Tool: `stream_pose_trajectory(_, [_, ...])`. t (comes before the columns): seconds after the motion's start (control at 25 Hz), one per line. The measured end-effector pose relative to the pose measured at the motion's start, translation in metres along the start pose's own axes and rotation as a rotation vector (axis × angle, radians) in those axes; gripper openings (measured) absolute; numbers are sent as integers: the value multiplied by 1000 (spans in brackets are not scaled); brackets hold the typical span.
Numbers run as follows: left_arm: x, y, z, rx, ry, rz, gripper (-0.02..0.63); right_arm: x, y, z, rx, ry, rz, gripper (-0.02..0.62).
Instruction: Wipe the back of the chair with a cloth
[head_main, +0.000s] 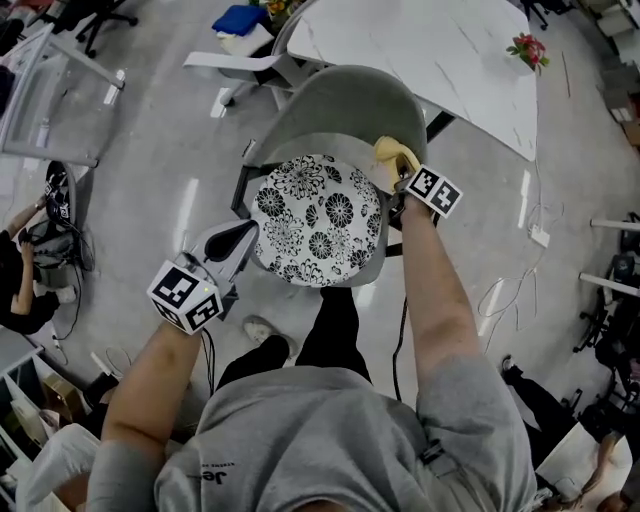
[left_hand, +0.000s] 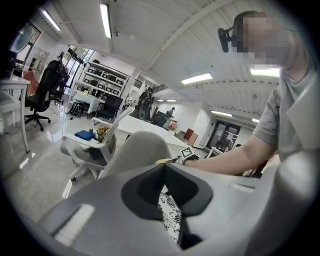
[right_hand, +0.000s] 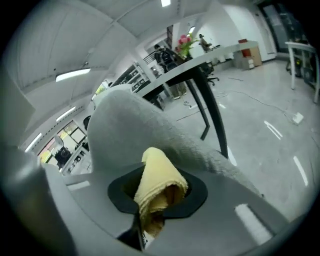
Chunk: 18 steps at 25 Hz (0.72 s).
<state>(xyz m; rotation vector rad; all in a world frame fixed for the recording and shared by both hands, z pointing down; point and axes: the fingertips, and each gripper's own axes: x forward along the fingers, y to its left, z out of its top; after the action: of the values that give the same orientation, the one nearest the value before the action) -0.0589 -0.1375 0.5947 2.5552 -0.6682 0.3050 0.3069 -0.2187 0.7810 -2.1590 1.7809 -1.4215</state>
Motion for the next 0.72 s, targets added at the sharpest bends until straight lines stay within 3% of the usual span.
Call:
stream_pose_trajectory(0.12, [-6,9,-3,-21,-7,41,58,23,36,-16,-124,87,104,52])
stream_pose_trajectory(0.4, [1,32,-10,-82,-21,138,58,87,125,-85,-256,339,374,52])
stream_pose_trajectory(0.72, [14,54,-4,-120,-36,212,58,143,177,-155,-430,536,471,52])
